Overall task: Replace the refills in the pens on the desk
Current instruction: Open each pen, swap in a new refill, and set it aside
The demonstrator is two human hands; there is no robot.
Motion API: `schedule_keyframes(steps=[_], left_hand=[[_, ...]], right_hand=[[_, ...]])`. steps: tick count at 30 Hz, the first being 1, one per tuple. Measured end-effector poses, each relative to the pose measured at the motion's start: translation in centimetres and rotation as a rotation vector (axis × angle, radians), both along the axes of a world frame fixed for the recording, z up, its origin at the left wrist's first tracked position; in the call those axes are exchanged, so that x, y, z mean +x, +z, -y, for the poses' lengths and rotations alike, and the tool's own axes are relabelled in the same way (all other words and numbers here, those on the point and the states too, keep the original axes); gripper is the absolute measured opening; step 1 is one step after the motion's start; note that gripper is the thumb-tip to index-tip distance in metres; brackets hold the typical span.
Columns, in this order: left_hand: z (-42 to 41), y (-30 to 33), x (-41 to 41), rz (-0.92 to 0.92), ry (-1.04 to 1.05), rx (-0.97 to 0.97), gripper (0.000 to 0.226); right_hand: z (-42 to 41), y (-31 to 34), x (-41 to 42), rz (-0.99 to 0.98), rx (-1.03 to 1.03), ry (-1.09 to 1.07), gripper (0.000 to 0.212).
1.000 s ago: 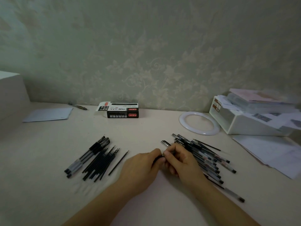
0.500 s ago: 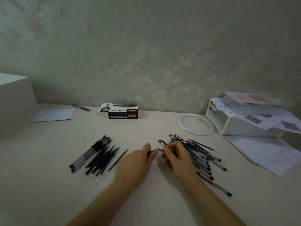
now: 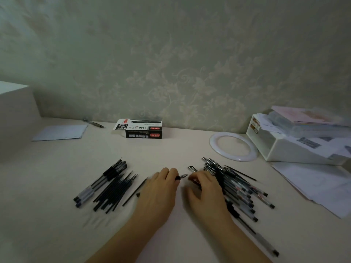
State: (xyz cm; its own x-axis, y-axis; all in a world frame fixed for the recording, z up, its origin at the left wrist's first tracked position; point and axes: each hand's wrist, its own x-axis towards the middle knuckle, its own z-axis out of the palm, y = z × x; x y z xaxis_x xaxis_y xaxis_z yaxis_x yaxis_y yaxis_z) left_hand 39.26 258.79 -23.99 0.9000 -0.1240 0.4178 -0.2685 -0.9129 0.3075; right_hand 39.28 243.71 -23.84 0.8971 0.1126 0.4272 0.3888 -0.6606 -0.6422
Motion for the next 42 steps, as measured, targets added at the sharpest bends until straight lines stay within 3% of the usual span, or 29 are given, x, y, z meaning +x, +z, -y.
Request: schedule_keyframes(steps=[6, 11, 17, 21, 25, 29, 32, 35, 38, 42], left_hand=[[-0.5, 0.6, 0.1, -0.043, -0.242, -0.179, 0.007], [-0.2, 0.6, 0.4, -0.089, -0.284, -0.293, 0.016], [-0.6, 1.6, 0.0, -0.055, -0.338, -0.315, 0.006], [-1.3, 2.0, -0.2, -0.079, -0.334, -0.241, 0.014], [-1.9, 1.9, -0.2, -0.192, -0.312, -0.302, 0.021], [-1.7, 1.8, -0.3, -0.176, -0.282, -0.264, 0.023], [-1.8, 1.8, -0.4, -0.146, -0.267, -0.266, 0.023], [-1.7, 2.0, -0.5, -0.144, -0.282, -0.274, 0.02], [-1.6, 1.9, -0.6, -0.137, -0.303, -0.268, 0.016], [-1.7, 2.0, -0.4, -0.142, -0.314, -0.297, 0.016]], right_hand=[[0.5, 0.6, 0.4, -0.086, 0.288, 0.062, 0.004], [1.0, 1.0, 0.7, -0.236, 0.518, 0.092, 0.006], [1.2, 1.4, 0.8, -0.286, 0.577, 0.106, 0.02], [1.0, 1.7, 0.5, -0.292, 0.583, 0.155, 0.01], [0.7, 2.1, 0.2, -0.303, 0.606, 0.244, 0.018], [1.0, 2.0, 0.2, -0.355, 0.621, 0.262, 0.025], [0.9, 2.2, 0.3, -0.378, 0.664, 0.187, 0.011], [1.1, 2.0, 0.5, -0.351, 0.597, 0.143, 0.017], [1.2, 2.0, 0.6, -0.348, 0.55, 0.165, 0.003], [1.2, 2.0, 0.8, -0.375, 0.606, 0.161, 0.006]])
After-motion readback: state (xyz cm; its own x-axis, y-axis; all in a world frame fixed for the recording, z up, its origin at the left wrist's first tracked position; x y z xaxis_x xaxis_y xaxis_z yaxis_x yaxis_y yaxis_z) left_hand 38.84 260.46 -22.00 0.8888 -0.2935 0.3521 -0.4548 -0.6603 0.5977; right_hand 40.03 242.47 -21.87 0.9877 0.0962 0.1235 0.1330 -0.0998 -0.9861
